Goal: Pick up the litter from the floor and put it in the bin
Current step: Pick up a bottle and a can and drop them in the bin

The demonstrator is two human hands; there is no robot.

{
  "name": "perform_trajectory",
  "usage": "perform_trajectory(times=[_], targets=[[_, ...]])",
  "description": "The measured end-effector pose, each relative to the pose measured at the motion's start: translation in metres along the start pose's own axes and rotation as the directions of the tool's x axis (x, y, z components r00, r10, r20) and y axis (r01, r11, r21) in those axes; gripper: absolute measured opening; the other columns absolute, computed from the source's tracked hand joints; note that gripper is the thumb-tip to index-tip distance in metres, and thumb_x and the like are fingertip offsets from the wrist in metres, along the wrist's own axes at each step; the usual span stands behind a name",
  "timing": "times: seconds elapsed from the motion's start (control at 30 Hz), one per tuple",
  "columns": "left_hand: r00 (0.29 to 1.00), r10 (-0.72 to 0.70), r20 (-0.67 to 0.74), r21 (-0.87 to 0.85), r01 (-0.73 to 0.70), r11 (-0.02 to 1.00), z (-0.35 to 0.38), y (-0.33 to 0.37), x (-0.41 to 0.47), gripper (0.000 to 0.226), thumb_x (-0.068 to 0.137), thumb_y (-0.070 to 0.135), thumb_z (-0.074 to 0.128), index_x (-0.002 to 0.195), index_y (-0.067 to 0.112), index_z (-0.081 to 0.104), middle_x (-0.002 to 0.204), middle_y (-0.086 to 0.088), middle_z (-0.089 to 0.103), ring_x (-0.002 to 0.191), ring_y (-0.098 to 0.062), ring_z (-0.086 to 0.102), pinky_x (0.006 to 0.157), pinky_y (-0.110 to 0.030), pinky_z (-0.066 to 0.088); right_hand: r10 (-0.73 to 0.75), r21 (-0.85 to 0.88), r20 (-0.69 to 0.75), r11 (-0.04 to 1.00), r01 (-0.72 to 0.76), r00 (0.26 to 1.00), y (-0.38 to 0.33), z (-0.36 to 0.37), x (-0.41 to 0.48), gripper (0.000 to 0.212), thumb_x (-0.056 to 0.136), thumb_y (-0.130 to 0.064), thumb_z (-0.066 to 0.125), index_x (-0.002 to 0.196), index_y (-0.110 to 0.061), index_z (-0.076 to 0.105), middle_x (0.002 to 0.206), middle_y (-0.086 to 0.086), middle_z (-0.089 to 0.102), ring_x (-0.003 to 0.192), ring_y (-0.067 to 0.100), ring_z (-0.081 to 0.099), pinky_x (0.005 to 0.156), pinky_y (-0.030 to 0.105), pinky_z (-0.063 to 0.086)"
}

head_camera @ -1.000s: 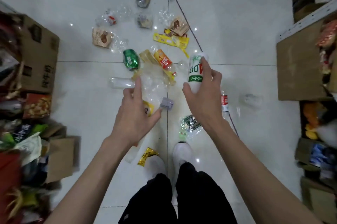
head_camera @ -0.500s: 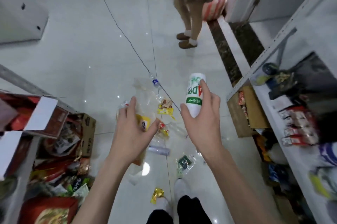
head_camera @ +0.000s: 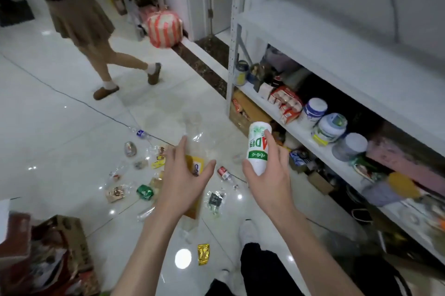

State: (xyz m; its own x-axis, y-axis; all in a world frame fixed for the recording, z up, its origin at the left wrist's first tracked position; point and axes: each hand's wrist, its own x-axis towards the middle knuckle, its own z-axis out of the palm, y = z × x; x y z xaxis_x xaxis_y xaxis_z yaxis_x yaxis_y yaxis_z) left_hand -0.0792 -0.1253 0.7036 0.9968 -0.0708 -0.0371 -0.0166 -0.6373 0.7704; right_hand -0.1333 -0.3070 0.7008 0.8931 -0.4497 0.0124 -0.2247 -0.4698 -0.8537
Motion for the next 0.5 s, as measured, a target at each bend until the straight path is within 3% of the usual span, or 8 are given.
perform_trajectory(times=[0.1,0.23,0.33,0.43,0.5], targets=[[0.986,0.093,0.140,-0.010,-0.092,0.996,0.035,0.034,-0.023,0.089,0.083,0.054,0.067,0.155,0.026,0.022,0.139,0.001,0.036,0.119,-0.008,0.042,0.093,-0.020,0.029,0.087,-0.029,-0.155,0.995,-0.092,0.984,0.026,-0.052,-0.032,0.080,0.091,-0.030,0.068,0.156,-0.036,0.022,0.132,-0.005,0.035,0.105,0.006,0.050,0.068,0.003,0.041],[0.921,0.248,0.302,-0.025,-0.253,0.967,0.089,0.087,-0.057,0.088,0.084,0.054,0.066,0.155,0.027,0.020,0.138,0.003,0.035,0.103,0.005,0.038,0.090,-0.018,0.029,0.151,-0.040,-0.366,0.983,-0.177,0.918,0.063,-0.123,-0.073,0.080,0.090,-0.026,0.069,0.156,-0.030,0.024,0.132,-0.004,0.036,0.097,-0.005,0.039,0.078,0.003,0.035],[0.854,0.343,0.392,-0.065,-0.346,0.936,0.137,0.125,-0.091,0.087,0.084,0.054,0.067,0.154,0.030,0.022,0.141,0.003,0.036,0.114,-0.002,0.041,0.093,-0.023,0.030,0.213,-0.016,-0.477,0.968,-0.251,0.853,0.094,-0.177,-0.109,0.080,0.090,-0.025,0.070,0.156,-0.026,0.026,0.134,0.001,0.036,0.098,-0.003,0.039,0.079,-0.002,0.033],[0.777,0.402,0.484,-0.104,-0.405,0.908,0.194,0.161,-0.135,0.086,0.083,0.053,0.068,0.153,0.030,0.024,0.145,0.001,0.035,0.132,-0.015,0.040,0.096,-0.023,0.029,0.334,0.058,-0.535,0.931,-0.360,0.776,0.134,-0.229,-0.149,0.080,0.091,-0.031,0.067,0.157,-0.033,0.020,0.138,-0.001,0.033,0.106,0.006,0.047,0.086,0.013,0.039],[0.726,0.418,0.546,-0.109,-0.433,0.895,0.234,0.183,-0.170,0.084,0.083,0.053,0.069,0.153,0.032,0.025,0.143,0.001,0.035,0.129,-0.016,0.043,0.093,-0.023,0.031,0.389,0.080,-0.571,0.903,-0.423,0.723,0.165,-0.264,-0.178,0.082,0.092,-0.034,0.066,0.157,-0.035,0.017,0.139,-0.002,0.032,0.103,0.006,0.047,0.080,0.012,0.039]])
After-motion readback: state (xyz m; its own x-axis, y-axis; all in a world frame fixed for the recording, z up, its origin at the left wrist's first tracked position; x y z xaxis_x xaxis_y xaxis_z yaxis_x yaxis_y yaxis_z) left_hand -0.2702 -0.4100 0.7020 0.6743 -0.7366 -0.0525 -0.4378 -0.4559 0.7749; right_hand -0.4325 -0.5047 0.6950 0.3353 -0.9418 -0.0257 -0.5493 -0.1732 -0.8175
